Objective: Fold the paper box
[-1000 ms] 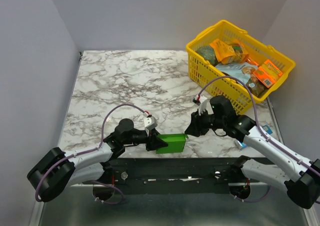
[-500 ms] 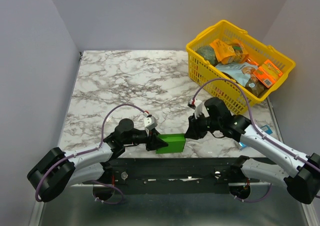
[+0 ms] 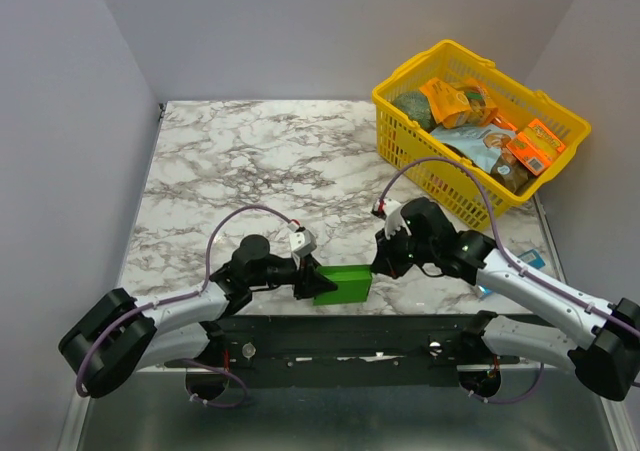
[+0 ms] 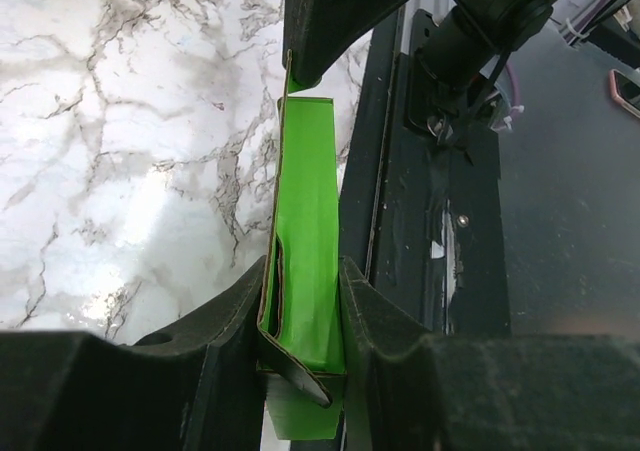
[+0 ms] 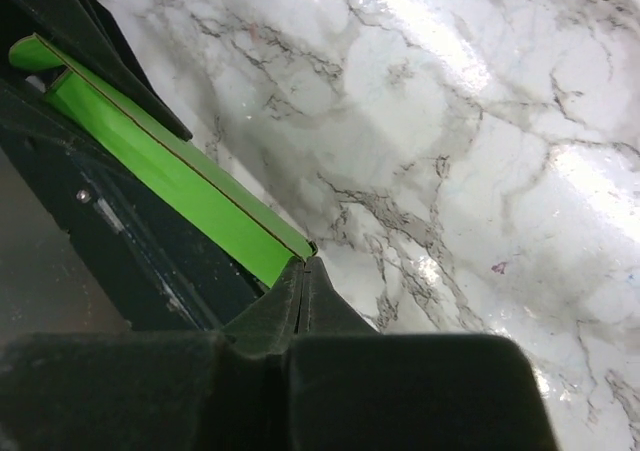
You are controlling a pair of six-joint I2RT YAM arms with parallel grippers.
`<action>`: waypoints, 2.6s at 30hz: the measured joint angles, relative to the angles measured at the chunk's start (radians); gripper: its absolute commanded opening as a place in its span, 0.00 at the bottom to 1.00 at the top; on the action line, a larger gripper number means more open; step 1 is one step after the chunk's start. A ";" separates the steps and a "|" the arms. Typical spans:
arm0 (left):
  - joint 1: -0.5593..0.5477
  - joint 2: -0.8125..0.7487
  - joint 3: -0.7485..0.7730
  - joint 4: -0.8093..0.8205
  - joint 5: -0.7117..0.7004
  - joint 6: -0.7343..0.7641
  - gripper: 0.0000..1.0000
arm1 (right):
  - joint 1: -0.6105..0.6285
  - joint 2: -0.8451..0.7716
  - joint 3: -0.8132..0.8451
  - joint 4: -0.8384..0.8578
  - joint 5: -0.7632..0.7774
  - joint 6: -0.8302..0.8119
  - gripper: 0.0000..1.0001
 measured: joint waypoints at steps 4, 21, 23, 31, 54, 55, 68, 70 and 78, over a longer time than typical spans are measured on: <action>0.000 0.037 0.024 -0.001 -0.067 0.010 0.77 | 0.005 0.000 -0.008 0.035 0.090 0.011 0.00; 0.030 0.039 0.021 0.008 -0.416 0.044 0.99 | 0.006 0.092 -0.020 0.094 0.356 0.011 0.01; 0.039 -0.020 0.008 0.000 -0.431 0.033 0.99 | 0.006 0.095 -0.020 0.098 0.362 0.010 0.01; 0.059 -0.101 0.041 -0.076 -0.461 0.011 0.66 | 0.006 0.095 -0.020 0.105 0.367 -0.005 0.00; 0.194 0.098 -0.005 0.093 -0.212 0.018 0.99 | 0.006 0.126 -0.010 0.114 0.275 -0.024 0.01; 0.204 0.102 -0.008 0.098 -0.196 0.017 0.99 | 0.006 0.127 -0.009 0.114 0.266 -0.029 0.00; 0.269 0.370 -0.018 0.377 0.130 -0.148 0.99 | 0.006 0.167 0.009 0.120 0.224 -0.050 0.00; 0.275 0.370 -0.029 0.414 0.144 -0.169 0.99 | 0.004 0.167 0.009 0.119 0.222 -0.051 0.00; 0.278 0.335 -0.031 0.389 0.134 -0.148 0.99 | 0.003 0.167 0.009 0.120 0.210 -0.057 0.00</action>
